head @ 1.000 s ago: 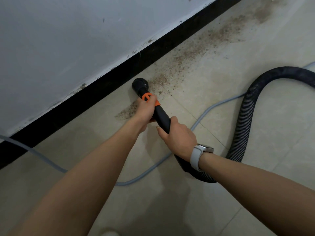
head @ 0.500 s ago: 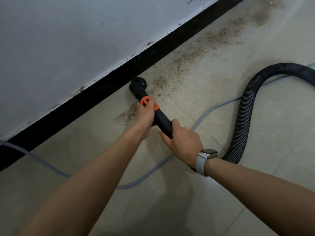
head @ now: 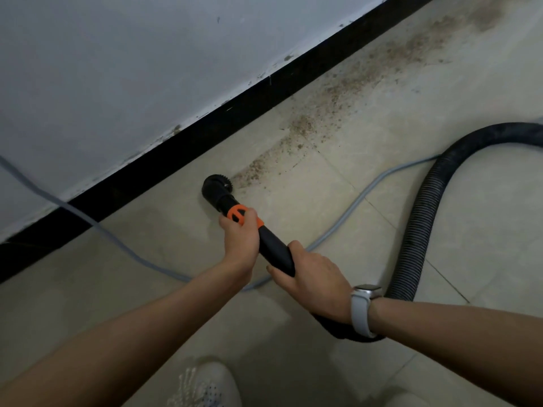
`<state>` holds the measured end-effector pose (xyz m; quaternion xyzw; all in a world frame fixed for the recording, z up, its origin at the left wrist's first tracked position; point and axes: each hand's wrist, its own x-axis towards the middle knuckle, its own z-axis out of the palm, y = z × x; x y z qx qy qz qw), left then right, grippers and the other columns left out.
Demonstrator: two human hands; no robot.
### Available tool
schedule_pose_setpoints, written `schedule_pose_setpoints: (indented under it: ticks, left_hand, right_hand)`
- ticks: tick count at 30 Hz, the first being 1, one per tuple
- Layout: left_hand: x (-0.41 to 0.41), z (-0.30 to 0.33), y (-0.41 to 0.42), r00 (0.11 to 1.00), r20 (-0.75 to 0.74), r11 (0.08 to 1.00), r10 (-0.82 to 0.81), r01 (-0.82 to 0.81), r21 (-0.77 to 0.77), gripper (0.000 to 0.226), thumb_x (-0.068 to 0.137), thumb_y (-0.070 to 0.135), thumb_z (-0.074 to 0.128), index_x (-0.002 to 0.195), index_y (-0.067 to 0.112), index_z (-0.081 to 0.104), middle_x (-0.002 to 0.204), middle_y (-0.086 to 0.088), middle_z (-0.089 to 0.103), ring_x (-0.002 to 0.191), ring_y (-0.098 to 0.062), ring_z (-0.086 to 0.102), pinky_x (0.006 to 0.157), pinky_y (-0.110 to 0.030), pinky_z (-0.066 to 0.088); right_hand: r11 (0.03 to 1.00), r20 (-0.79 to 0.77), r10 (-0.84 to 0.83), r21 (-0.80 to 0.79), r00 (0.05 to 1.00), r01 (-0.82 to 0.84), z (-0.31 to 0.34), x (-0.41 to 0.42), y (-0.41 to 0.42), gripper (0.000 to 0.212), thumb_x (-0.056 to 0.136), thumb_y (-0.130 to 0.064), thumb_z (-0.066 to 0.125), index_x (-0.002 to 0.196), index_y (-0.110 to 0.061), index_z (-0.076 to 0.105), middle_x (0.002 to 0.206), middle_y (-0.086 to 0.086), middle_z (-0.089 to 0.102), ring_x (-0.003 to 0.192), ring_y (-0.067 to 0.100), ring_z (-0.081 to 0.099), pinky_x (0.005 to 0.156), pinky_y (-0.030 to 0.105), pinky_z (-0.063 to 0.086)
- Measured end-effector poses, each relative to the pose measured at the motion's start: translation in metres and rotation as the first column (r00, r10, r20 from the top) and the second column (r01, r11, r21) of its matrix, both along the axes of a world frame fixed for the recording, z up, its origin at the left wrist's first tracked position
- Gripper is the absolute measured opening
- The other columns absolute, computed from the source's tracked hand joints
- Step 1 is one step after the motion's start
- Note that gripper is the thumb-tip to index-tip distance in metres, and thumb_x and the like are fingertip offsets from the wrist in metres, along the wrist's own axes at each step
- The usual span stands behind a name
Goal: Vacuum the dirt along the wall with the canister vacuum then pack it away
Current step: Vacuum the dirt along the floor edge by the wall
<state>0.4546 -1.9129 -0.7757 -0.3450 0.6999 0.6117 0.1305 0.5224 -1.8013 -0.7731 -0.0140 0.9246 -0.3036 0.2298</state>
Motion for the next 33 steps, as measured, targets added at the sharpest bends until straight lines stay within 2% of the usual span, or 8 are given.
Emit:
schedule_pose_setpoints:
  ticks: [2,6,10,13,17,23,33]
  left_hand:
    - [0.000,0.000,0.002,1.000,0.009,1.000,-0.024,0.024,0.000,0.048,0.094,0.021,0.044,0.137,0.009,0.026,0.083,-0.003,0.048,0.071,-0.015,0.051,0.062,-0.030,0.046]
    - [-0.008,0.003,0.009,0.997,0.027,0.997,-0.075,0.075,0.015,0.048,0.094,0.022,0.044,0.135,0.009,0.024,0.083,-0.003,0.047,0.072,-0.017,0.051,0.066,-0.032,0.047]
    - [-0.020,0.005,0.021,0.992,0.025,0.991,-0.122,0.121,0.051,0.048,0.093,0.021,0.044,0.134,0.009,0.023,0.084,-0.004,0.047,0.073,-0.017,0.051,0.056,-0.030,0.045]
    - [-0.026,0.006,0.030,0.988,0.013,0.986,-0.156,0.155,0.068,0.046,0.093,0.021,0.045,0.133,0.010,0.023,0.084,-0.004,0.048,0.072,-0.016,0.051,0.054,-0.028,0.044]
    - [-0.038,0.006,0.042,0.982,0.010,0.979,-0.187,0.185,0.081,0.043,0.093,0.022,0.045,0.128,0.009,0.026,0.083,-0.004,0.048,0.069,-0.015,0.051,0.052,-0.028,0.043]
    - [-0.057,0.006,0.060,0.975,-0.002,0.972,-0.224,0.224,0.066,0.048,0.092,0.022,0.046,0.134,0.009,0.025,0.083,-0.002,0.048,0.069,-0.014,0.052,0.049,-0.025,0.041]
    - [-0.088,0.003,0.094,0.933,0.019,0.931,-0.359,0.357,0.082,0.051,0.094,0.029,0.045,0.135,0.010,0.022,0.088,-0.002,0.048,0.074,-0.015,0.054,0.049,-0.025,0.043]
  right_hand:
    - [0.999,0.026,-0.031,-0.023,0.999,0.032,0.000,0.003,0.000,0.035,0.089,-0.054,0.047,0.090,-0.022,0.034,0.076,-0.001,0.049,0.075,0.030,0.059,0.057,0.032,0.035]
    - [0.995,0.015,-0.097,-0.016,0.995,0.097,0.003,-0.001,0.004,0.035,0.089,-0.054,0.048,0.088,-0.021,0.034,0.071,-0.002,0.046,0.071,0.030,0.056,0.056,0.032,0.034]
    - [0.987,0.010,-0.160,-0.028,0.987,0.160,0.004,-0.007,0.012,0.036,0.088,-0.054,0.049,0.086,-0.022,0.034,0.070,-0.003,0.047,0.069,0.029,0.054,0.057,0.032,0.035]
    - [0.982,0.004,-0.189,-0.020,0.982,0.189,0.003,-0.011,0.018,0.036,0.088,-0.054,0.049,0.085,-0.022,0.033,0.064,-0.008,0.040,0.063,0.025,0.046,0.055,0.033,0.031]
    - [0.973,-0.006,-0.229,-0.009,0.973,0.229,0.003,-0.020,0.026,0.036,0.089,-0.052,0.049,0.086,-0.020,0.034,0.064,-0.006,0.041,0.063,0.025,0.047,0.055,0.033,0.031]
    - [0.959,-0.024,-0.284,0.015,0.959,0.284,0.003,-0.035,0.036,0.036,0.090,-0.053,0.047,0.088,-0.019,0.035,0.064,-0.008,0.040,0.055,0.016,0.041,0.046,0.028,0.026]
    - [0.931,-0.064,-0.353,0.072,0.933,0.358,-0.006,-0.054,0.063,0.036,0.091,-0.054,0.044,0.090,-0.020,0.034,0.066,-0.007,0.042,0.060,0.022,0.049,0.051,0.031,0.032]
